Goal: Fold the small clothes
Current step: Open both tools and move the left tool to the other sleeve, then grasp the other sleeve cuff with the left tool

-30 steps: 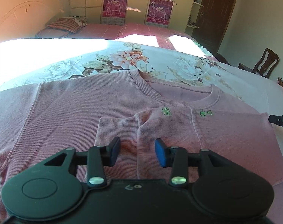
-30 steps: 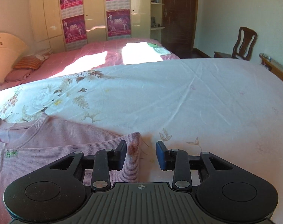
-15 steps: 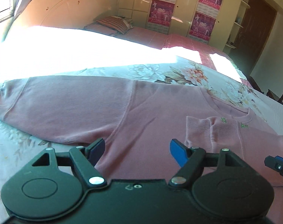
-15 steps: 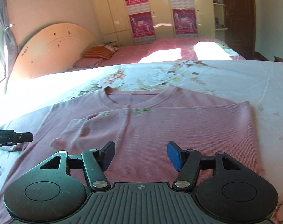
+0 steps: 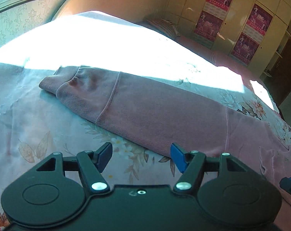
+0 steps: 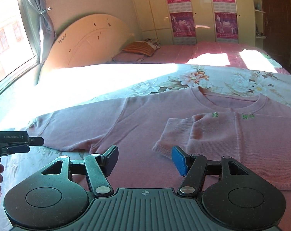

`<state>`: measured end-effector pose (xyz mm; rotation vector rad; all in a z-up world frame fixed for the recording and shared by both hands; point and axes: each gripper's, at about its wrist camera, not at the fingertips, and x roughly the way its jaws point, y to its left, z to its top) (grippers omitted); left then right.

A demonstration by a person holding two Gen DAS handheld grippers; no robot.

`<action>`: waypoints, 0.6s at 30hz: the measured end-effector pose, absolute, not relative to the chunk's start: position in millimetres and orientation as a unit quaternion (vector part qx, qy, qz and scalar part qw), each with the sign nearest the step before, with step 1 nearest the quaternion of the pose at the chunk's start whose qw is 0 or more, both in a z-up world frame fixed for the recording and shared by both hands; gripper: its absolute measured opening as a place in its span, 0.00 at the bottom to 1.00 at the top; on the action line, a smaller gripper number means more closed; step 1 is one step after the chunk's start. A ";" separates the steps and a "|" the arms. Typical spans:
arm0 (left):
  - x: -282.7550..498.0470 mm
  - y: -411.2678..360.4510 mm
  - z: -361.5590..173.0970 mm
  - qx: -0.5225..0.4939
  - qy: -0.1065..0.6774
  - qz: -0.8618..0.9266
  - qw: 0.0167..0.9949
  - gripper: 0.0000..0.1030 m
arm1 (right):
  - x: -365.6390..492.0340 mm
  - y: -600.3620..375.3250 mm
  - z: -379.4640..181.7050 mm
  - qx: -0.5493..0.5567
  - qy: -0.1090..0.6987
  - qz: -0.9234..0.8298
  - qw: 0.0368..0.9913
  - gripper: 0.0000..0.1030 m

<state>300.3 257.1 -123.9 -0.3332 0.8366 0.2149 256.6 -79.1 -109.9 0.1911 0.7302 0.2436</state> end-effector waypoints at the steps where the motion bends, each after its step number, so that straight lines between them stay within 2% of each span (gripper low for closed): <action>1: 299.4 271.0 -125.5 -0.170 0.401 0.111 0.893 0.63 | 259.2 -68.5 -110.3 0.092 0.356 0.123 0.922 0.59; 6: 304.3 329.8 -138.4 -0.230 0.396 0.145 0.877 0.56 | 272.3 -29.0 -114.6 0.084 0.363 0.137 0.918 0.59; 14: 328.5 396.0 -167.0 -0.323 0.363 0.154 0.860 0.51 | 288.7 -2.1 -131.7 0.072 0.383 0.135 0.911 0.59; 16: 336.4 400.7 -170.0 -0.330 0.357 0.146 0.862 0.47 | 292.3 -0.3 -135.0 0.071 0.387 0.130 0.910 0.60; 18: 342.5 405.4 -173.5 -0.339 0.349 0.148 0.861 0.31 | 295.8 -1.0 -137.8 0.071 0.390 0.125 0.909 0.59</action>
